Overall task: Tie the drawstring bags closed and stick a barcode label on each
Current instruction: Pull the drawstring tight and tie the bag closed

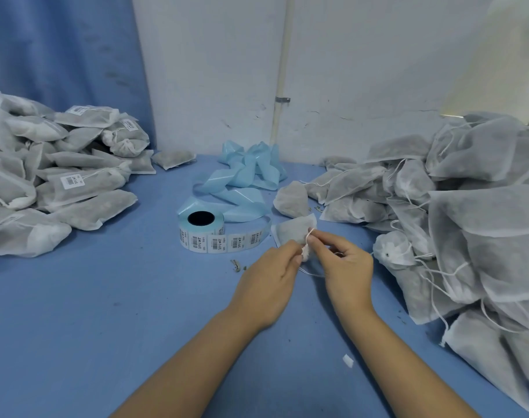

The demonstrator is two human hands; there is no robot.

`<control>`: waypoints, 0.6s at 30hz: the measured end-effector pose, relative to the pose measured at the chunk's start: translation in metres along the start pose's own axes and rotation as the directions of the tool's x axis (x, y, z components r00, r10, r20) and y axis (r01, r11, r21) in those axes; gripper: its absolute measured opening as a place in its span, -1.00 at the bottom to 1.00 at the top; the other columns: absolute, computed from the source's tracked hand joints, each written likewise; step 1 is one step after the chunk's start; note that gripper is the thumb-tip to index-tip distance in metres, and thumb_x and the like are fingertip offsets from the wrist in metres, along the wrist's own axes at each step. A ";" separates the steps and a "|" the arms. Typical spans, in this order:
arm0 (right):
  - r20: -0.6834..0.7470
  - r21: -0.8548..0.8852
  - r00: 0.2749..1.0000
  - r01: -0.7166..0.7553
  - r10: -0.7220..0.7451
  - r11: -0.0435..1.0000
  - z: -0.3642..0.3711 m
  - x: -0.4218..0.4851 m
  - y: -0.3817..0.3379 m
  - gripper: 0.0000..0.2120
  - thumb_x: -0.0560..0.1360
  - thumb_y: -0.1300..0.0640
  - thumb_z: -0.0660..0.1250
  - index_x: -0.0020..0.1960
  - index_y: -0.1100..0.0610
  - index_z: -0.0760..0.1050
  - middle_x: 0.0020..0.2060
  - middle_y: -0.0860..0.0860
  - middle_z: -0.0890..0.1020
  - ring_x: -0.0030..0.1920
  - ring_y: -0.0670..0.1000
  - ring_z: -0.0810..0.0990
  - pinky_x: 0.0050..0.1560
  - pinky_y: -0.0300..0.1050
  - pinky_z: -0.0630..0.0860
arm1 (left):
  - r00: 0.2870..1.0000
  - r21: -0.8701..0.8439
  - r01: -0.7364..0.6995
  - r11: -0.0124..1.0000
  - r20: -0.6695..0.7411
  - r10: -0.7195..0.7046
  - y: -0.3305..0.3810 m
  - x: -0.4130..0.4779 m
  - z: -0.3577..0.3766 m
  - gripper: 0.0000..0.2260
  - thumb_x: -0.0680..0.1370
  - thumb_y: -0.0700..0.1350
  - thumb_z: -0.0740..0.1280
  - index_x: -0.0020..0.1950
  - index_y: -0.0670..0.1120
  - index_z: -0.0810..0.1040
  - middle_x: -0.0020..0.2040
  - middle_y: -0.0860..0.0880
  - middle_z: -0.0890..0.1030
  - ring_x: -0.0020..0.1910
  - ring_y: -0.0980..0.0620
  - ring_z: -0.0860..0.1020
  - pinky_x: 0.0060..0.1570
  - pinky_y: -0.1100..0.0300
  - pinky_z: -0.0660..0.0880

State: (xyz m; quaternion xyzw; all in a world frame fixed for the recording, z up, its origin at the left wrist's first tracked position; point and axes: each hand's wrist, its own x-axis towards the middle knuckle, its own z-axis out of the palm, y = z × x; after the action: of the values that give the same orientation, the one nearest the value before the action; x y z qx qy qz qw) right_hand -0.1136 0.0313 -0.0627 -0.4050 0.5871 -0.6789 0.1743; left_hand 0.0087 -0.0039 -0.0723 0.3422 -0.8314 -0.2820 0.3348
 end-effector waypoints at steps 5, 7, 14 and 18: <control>0.103 0.029 0.994 -0.039 0.036 0.999 0.002 0.001 -0.001 -0.87 0.41 0.19 0.48 -0.16 -0.04 0.68 -0.20 -0.15 0.71 -0.07 -0.13 0.66 -0.07 -0.40 0.48 | 0.974 -0.295 0.090 0.951 -0.174 -0.146 -0.002 0.001 -0.003 -0.84 0.65 0.02 0.08 -0.10 0.09 0.35 -0.21 0.03 0.58 -0.18 0.13 0.51 -0.11 0.20 0.40; 0.138 -0.033 0.990 -0.024 0.028 0.999 0.003 0.000 0.000 -0.88 0.41 0.16 0.48 -0.15 -0.07 0.69 -0.19 -0.14 0.71 -0.05 -0.10 0.63 -0.10 -0.43 0.44 | 0.954 -0.340 0.098 0.935 -0.237 -0.186 -0.003 0.002 -0.004 -0.83 0.65 0.03 0.07 -0.11 0.10 0.35 -0.24 0.07 0.59 -0.23 0.13 0.52 -0.15 0.19 0.41; 0.211 -0.232 0.964 0.209 -0.161 0.950 0.006 -0.004 0.000 -0.90 0.41 0.13 0.48 -0.19 -0.07 0.68 -0.25 -0.24 0.67 -0.07 -0.15 0.49 -0.08 -0.35 0.38 | 0.930 -0.246 0.040 0.968 -0.345 -0.126 -0.004 0.001 -0.003 -0.84 0.65 -0.02 0.11 -0.12 0.11 0.36 -0.36 0.16 0.51 -0.34 0.10 0.47 -0.21 0.09 0.42; 0.242 -0.367 0.935 0.336 -0.260 0.867 0.010 -0.007 0.000 -0.94 0.44 0.14 0.46 -0.17 -0.01 0.66 -0.24 -0.22 0.60 -0.07 -0.16 0.44 -0.07 -0.37 0.34 | 0.940 -0.404 -0.012 0.915 -0.317 -0.127 0.001 -0.001 -0.004 -0.85 0.63 -0.09 0.18 -0.10 0.07 0.47 -0.31 0.00 0.60 -0.49 0.05 0.50 -0.36 0.25 0.44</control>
State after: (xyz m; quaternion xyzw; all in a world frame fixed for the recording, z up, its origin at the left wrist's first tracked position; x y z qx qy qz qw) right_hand -0.1016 0.0300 -0.0655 -0.5793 0.6256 -0.5215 0.0335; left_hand 0.0121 -0.0036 -0.0696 0.3342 -0.6760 -0.3930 0.5261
